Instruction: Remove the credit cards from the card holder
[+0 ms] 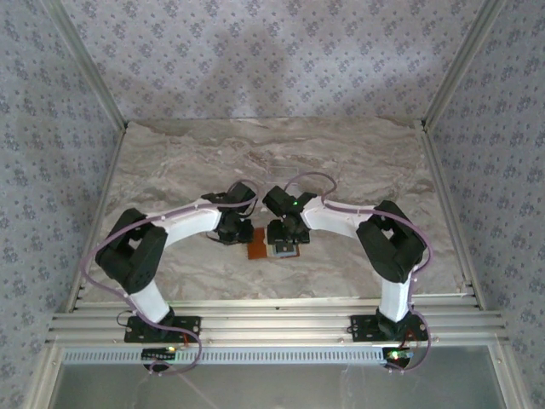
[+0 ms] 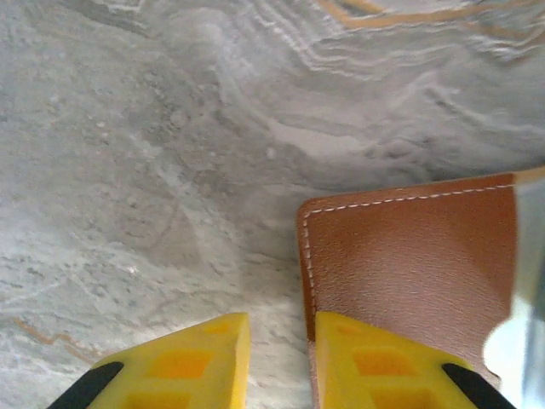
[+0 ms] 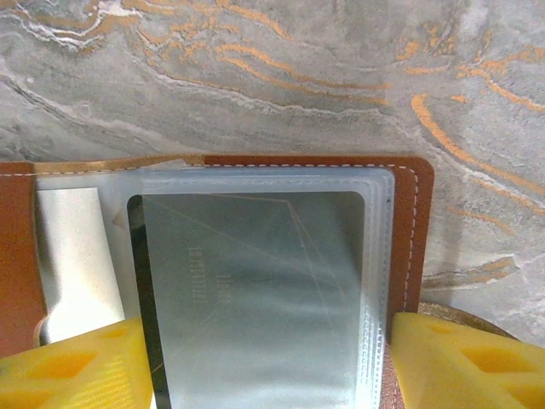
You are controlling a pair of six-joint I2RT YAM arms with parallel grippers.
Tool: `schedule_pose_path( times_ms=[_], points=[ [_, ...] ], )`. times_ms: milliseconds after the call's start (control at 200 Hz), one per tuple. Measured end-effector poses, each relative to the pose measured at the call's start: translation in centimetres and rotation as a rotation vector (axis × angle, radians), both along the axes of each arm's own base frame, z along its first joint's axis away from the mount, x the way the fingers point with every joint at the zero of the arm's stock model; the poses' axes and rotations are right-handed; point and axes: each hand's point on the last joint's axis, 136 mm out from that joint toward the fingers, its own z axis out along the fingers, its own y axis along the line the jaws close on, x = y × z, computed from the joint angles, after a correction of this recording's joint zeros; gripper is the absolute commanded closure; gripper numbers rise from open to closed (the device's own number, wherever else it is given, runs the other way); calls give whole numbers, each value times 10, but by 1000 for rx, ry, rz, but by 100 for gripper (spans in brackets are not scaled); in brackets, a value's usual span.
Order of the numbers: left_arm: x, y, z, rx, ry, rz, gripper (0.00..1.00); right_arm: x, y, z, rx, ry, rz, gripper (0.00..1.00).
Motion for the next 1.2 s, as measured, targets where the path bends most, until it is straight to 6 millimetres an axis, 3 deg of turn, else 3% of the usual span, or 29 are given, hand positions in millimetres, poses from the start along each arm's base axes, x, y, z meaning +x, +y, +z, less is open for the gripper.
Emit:
schedule_pose_path(
  times_ms=[110, 505, 715, 854, 1014, 1074, 1199],
  points=[
    [0, 4, -9, 49, 25, -16, 71, 0, 1, 0, 5, -1, -14, 23],
    [6, 7, -4, 100, 4, -44, 68, -8, 1, 5, 27, 10, -56, 16],
    [17, -4, 33, 27, -73, -41, 68, -12, -3, 26, 61, 6, -65, 15],
    [19, -18, 57, -69, -103, -39, 71, -10, -8, 37, 94, 0, -82, 18],
    [14, -29, 61, -138, -74, -34, 77, -11, -20, 33, 104, 22, -108, 26],
    [12, -34, 63, -168, -62, -32, 84, -12, -24, 30, 106, 34, -117, 29],
    [10, -51, 67, -230, -43, -36, 87, -11, -30, 25, 136, 40, -130, 38]
  ],
)
